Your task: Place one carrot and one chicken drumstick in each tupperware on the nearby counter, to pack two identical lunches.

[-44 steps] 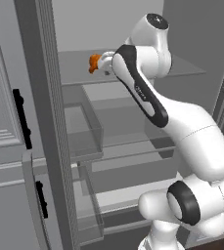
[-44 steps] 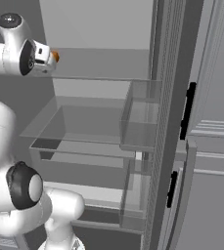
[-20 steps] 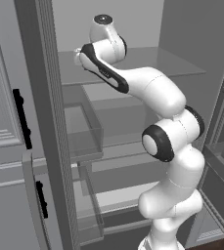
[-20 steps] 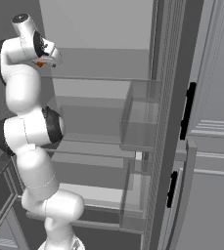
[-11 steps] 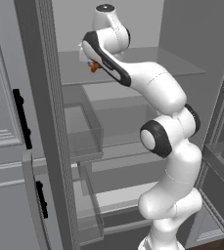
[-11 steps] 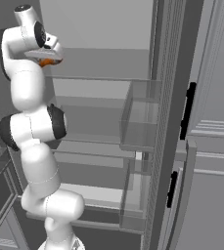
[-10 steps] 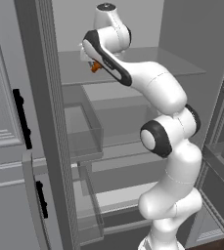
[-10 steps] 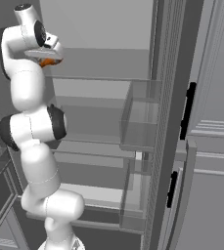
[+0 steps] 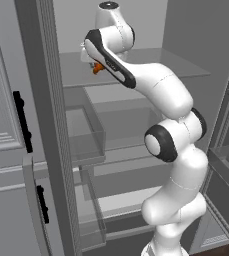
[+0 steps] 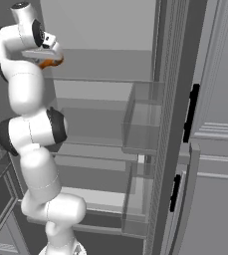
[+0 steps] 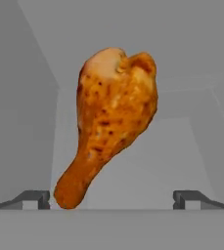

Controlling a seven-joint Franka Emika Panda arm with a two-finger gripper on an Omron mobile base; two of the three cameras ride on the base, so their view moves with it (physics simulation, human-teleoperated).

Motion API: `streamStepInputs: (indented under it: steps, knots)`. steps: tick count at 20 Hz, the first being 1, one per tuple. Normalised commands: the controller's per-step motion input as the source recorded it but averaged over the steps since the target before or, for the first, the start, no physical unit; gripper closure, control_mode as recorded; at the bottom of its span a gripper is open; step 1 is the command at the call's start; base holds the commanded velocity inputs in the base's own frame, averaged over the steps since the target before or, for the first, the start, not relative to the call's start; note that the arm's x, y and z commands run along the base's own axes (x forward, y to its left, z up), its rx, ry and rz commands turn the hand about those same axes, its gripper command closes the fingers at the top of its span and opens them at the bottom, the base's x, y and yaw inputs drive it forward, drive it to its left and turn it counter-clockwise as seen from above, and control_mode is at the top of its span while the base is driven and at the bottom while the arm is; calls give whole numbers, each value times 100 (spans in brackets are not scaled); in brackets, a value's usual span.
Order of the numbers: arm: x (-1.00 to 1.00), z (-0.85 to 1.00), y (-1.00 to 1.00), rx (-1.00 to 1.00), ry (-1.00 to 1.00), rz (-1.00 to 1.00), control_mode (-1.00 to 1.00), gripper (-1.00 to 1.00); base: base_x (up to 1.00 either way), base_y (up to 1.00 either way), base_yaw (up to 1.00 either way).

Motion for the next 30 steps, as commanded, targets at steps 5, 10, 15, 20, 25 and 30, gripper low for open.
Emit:
streamStepInputs:
  steps: [5, 10, 15, 20, 25, 30]
  knots:
    - [7, -23, 31, 0, -4, -2, -100, -100, 0, 0, 0]
    - [-3, -55, -27, -1, -4, -4, -100, -100, 0, 0, 0]
    - [-16, -83, -48, -5, -21, 0, -100, -100, 0, 0, 0]
    - [0, -17, -57, -1, -17, 0, -100, -100, 0, 0, 0]
    - [11, 26, -57, 0, -3, 0, -100, -100, 0, 0, 0]
    - [-8, 42, -38, 0, 0, 10, -100, -100, 0, 0, 0]
